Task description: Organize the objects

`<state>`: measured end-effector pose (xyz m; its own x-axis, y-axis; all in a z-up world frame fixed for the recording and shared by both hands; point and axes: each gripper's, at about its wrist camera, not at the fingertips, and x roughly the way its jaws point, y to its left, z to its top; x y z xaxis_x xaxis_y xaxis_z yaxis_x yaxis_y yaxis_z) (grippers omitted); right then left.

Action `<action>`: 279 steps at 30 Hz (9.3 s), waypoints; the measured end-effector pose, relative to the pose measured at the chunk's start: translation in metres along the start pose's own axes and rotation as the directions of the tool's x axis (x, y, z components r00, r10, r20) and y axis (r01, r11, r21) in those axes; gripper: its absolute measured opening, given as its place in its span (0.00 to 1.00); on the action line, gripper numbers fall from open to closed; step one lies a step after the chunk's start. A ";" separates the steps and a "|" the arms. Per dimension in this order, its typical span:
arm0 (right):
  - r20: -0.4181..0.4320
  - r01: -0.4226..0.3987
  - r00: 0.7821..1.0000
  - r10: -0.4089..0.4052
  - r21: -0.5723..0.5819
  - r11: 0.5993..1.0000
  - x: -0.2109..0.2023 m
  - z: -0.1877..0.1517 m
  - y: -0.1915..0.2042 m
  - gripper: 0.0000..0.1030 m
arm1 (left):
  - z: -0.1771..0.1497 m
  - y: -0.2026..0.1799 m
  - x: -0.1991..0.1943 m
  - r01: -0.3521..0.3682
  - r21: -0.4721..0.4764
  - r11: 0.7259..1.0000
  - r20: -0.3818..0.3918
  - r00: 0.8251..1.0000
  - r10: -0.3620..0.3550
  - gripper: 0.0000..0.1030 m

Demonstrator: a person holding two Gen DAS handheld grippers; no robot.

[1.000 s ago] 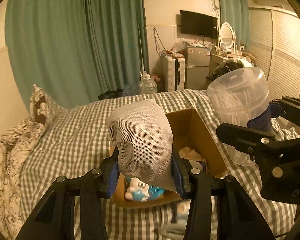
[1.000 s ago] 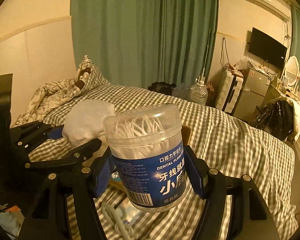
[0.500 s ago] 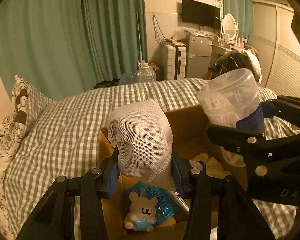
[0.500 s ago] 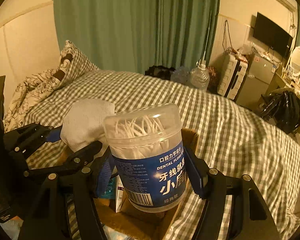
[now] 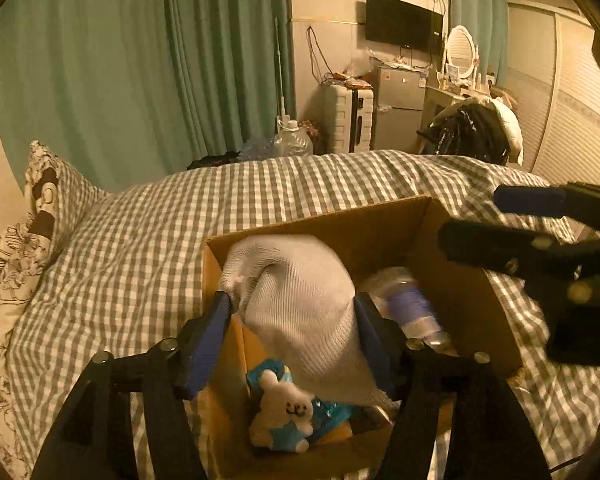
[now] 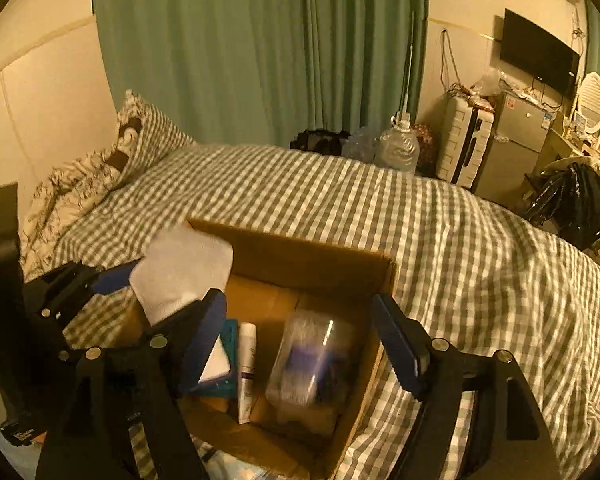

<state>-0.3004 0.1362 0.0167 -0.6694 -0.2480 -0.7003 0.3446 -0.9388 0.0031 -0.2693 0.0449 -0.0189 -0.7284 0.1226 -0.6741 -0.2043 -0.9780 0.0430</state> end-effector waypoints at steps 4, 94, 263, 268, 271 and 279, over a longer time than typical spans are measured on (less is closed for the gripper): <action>0.042 0.011 0.999 -0.011 -0.006 1.000 -0.034 0.005 0.007 0.77 | 0.006 0.004 -0.030 -0.015 -0.019 1.000 0.045 0.999 0.015 0.80; -0.035 0.143 0.990 -0.140 0.100 0.985 -0.099 -0.178 -0.027 0.08 | -0.112 -0.106 -0.016 0.172 -0.068 0.983 -0.186 0.966 -0.182 1.00; 0.322 0.239 0.904 -0.280 0.162 0.957 -0.130 -0.137 0.003 1.00 | -0.092 -0.004 -0.126 -0.142 -0.182 0.973 0.292 0.937 0.191 1.00; 0.319 0.235 0.907 -0.275 0.157 0.959 -0.130 -0.137 0.003 1.00 | -0.093 -0.005 -0.125 -0.134 -0.186 0.973 0.289 0.939 0.184 1.00; 0.319 0.234 0.908 -0.272 0.153 0.960 -0.129 -0.137 0.004 1.00 | -0.094 -0.004 -0.125 -0.134 -0.189 0.973 0.290 0.939 0.186 1.00; 0.313 0.233 0.911 -0.267 0.144 0.962 -0.127 -0.137 0.006 1.00 | -0.094 -0.004 -0.125 -0.130 -0.193 0.973 0.291 0.939 0.183 1.00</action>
<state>-0.1232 0.1950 0.0079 -0.9082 -0.0500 -0.4156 0.0809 -0.9951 -0.0572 -0.1156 0.0177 -0.0039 -0.9116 -0.0150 -0.4109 0.0223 -0.9997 -0.0129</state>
